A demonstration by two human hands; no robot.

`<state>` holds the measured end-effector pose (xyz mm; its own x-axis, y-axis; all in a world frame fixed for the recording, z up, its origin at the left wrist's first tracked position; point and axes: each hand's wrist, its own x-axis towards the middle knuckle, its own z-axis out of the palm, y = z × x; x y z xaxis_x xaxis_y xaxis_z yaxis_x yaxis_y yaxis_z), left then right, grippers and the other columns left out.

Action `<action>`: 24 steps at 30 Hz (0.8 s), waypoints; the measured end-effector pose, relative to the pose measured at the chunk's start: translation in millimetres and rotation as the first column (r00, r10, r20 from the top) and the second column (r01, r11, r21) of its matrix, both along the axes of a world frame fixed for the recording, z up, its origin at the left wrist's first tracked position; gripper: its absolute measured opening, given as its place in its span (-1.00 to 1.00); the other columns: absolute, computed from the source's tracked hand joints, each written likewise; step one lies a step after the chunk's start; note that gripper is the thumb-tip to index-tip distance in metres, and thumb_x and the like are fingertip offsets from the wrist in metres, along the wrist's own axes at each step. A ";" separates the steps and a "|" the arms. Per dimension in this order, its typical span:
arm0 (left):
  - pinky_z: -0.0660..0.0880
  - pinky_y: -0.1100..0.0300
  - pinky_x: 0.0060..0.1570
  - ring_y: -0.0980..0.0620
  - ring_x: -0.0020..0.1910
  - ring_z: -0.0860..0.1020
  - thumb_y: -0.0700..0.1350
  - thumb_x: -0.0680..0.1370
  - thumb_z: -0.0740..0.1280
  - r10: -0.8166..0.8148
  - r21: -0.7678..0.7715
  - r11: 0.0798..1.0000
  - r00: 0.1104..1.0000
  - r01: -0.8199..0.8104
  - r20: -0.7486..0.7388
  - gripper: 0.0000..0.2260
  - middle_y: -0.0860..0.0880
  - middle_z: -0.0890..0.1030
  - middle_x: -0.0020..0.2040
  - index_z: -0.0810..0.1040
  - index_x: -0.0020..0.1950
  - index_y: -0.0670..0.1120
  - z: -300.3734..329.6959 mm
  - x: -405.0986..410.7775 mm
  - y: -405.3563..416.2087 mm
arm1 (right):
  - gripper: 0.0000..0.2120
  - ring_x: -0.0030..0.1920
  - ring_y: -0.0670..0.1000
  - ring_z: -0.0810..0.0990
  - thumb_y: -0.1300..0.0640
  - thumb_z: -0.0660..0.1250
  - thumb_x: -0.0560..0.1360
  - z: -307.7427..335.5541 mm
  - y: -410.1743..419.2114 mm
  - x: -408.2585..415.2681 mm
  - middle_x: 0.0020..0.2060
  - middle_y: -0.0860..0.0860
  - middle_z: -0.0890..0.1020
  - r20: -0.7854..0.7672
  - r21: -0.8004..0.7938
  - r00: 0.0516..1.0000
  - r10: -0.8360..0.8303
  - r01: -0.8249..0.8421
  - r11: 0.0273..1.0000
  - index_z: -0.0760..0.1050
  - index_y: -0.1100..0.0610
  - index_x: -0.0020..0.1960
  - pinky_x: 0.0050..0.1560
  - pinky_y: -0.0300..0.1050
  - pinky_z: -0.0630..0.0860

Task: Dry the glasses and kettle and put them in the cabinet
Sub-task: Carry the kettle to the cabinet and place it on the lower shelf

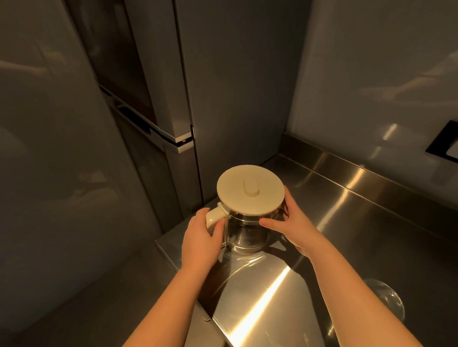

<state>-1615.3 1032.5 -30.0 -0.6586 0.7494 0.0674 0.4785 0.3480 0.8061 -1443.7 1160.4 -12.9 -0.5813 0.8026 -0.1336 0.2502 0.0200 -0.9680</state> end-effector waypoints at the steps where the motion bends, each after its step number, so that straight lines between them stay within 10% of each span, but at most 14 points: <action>1: 0.49 0.13 0.05 0.03 0.12 0.51 0.07 0.56 0.31 0.006 -0.008 1.000 1.000 -0.006 0.003 -0.60 0.00 0.54 0.19 0.40 0.36 -0.01 1.7 0.5 -1.0 | 0.01 0.46 -0.02 0.20 0.09 0.56 0.31 2.6 -2.0 2.3 0.45 -0.16 0.22 0.011 -0.002 1.000 -0.007 0.007 1.000 -0.03 -0.25 0.50 0.39 0.05 0.26; 12: 0.37 0.02 0.31 -0.01 0.38 0.40 0.18 0.56 0.25 0.098 0.052 0.994 0.990 -0.093 -0.098 -0.48 0.01 0.41 0.43 0.30 0.47 0.02 49.2 4.3 -15.2 | -0.26 0.45 -0.04 0.21 -0.06 0.41 0.46 59.9 -37.1 9.0 0.49 -0.12 0.20 0.049 0.387 0.992 -0.119 0.091 0.918 0.08 -0.18 0.51 0.34 -0.05 0.28; 24: 0.31 0.12 0.35 0.08 0.41 0.35 0.22 0.55 0.21 0.220 0.113 0.973 0.951 -0.200 -0.216 -0.47 0.07 0.40 0.43 0.31 0.47 0.04 78.6 -63.5 -82.3 | -0.56 0.34 -0.22 0.29 -0.10 0.27 0.54 78.4 -93.8 -112.7 0.35 -0.17 0.39 0.076 0.629 0.990 0.117 -0.139 0.765 0.34 -0.11 0.40 0.30 -0.23 0.29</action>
